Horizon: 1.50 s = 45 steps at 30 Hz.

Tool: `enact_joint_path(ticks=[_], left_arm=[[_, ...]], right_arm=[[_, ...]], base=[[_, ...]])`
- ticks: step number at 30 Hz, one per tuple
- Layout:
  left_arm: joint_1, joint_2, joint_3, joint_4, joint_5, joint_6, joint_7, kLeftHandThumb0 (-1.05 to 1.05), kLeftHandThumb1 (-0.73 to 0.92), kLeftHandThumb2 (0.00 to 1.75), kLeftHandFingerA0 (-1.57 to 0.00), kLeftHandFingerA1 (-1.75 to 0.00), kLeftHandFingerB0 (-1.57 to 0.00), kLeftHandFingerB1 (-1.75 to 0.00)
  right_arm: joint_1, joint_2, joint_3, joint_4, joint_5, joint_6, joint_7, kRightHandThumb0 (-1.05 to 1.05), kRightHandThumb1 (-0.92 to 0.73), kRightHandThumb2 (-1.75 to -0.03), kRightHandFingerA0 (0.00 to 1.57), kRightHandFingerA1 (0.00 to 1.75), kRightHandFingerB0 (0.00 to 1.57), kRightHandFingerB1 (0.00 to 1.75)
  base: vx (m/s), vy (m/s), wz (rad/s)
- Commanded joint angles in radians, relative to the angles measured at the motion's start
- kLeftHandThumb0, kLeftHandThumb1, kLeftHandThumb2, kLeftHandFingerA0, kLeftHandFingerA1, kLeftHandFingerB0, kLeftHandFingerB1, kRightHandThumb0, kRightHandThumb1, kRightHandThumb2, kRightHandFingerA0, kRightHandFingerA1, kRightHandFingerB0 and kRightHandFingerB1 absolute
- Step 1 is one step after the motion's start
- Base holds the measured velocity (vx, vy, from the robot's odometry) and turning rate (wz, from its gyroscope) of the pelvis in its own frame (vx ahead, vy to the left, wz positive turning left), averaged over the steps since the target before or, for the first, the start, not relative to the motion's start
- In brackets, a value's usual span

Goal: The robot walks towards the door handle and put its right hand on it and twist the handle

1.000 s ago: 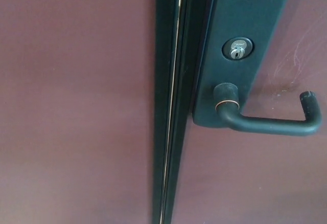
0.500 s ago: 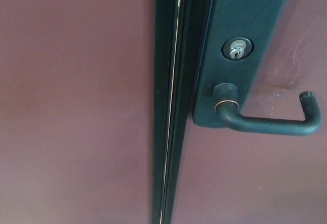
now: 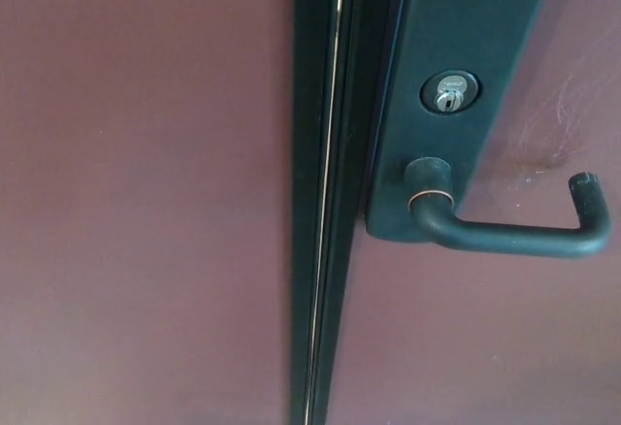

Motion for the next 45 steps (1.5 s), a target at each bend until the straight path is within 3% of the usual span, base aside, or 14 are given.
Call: enact_joint_path(ticks=[1,7,8,9,11,12,14,15,28,39,40,45], left_arm=[[0.003,-0.001,0.007,0.002,-0.003,0.020,-0.035,-0.11,0.70,0.60,-0.53,-0.46,-0.39,-0.40],[0.007,0.001,0.004,0.009,0.001,0.021,-0.033,-0.11,0.70,0.60,-0.53,-0.46,-0.39,-0.39],[0.013,0.001,0.003,0.009,0.003,0.020,-0.031,-0.11,0.70,0.60,-0.53,-0.46,-0.39,-0.39],[0.015,0.001,0.003,0.009,0.002,0.019,-0.031,-0.11,0.70,0.60,-0.53,-0.46,-0.39,-0.39],[0.015,0.001,0.003,0.009,0.002,0.018,-0.034,-0.11,0.70,0.60,-0.53,-0.46,-0.39,-0.39],[0.016,0.002,0.003,0.009,0.002,0.016,-0.036,-0.11,0.70,0.60,-0.53,-0.46,-0.39,-0.40],[0.016,0.004,0.001,0.007,0.004,0.015,-0.040,-0.11,0.70,0.60,-0.53,-0.47,-0.39,-0.40],[0.028,0.009,0.004,0.004,0.002,0.013,-0.040,-0.11,0.70,0.60,-0.53,-0.46,-0.39,-0.40],[0.029,0.015,0.017,-0.004,-0.005,0.015,-0.061,-0.11,0.70,0.60,-0.52,-0.46,-0.38,-0.39],[0.032,0.015,0.011,-0.006,0.003,0.017,-0.055,-0.11,0.70,0.60,-0.52,-0.46,-0.38,-0.39],[0.032,0.016,0.013,-0.006,0.001,0.018,-0.058,-0.11,0.70,0.60,-0.52,-0.46,-0.38,-0.39],[0.028,0.018,0.011,-0.003,0.004,0.023,-0.057,-0.11,0.70,0.60,-0.52,-0.46,-0.38,-0.39]], right_arm=[[-0.178,-0.312,0.108,0.052,0.233,0.290,0.093,-0.60,-0.41,-0.74,0.39,0.54,0.30,0.45],[-0.240,-0.362,0.221,0.119,0.173,0.338,0.147,-0.63,-0.43,-0.75,0.37,0.53,0.28,0.44],[-0.243,-0.359,0.244,0.128,0.161,0.342,0.161,-0.59,-0.52,-0.56,0.41,0.45,0.31,0.34],[-0.250,-0.358,0.267,0.136,0.147,0.342,0.169,-0.60,-0.50,-0.56,0.40,0.45,0.30,0.34],[-0.278,-0.360,0.317,0.153,0.122,0.350,0.182,-0.59,-0.51,-0.56,0.38,0.44,0.28,0.34],[-0.302,-0.369,0.357,0.159,0.101,0.358,0.186,-0.62,-0.45,-0.73,0.34,0.49,0.25,0.42],[-0.341,-0.377,0.407,0.164,0.072,0.376,0.192,-0.62,-0.46,-0.73,0.33,0.49,0.25,0.42],[-0.359,-0.375,0.437,0.160,0.054,0.384,0.193,-0.56,-0.55,-0.56,0.38,0.42,0.28,0.33],[-0.466,-0.313,0.573,0.178,-0.108,0.482,0.264,-0.56,-0.56,-0.57,0.36,0.41,0.27,0.32],[-0.581,-0.292,0.666,0.160,-0.162,0.574,0.327,-0.55,-0.56,-0.57,0.36,0.40,0.27,0.32],[-0.601,-0.294,0.679,0.158,-0.162,0.588,0.336,-0.59,-0.48,-0.71,0.31,0.46,0.24,0.40],[-0.677,-0.293,0.726,0.163,-0.174,0.637,0.369,-0.58,-0.48,-0.71,0.31,0.46,0.24,0.40]], base=[[0.00,0.000,0.00],[0.00,0.000,0.00],[0.00,0.000,0.00],[0.00,0.000,0.00],[0.00,0.000,0.00],[0.00,0.000,0.00],[0.00,0.000,0.00],[0.00,0.000,0.00],[0.00,0.000,0.00],[0.00,0.000,0.00],[0.00,0.000,0.00],[0.00,0.000,0.00]])
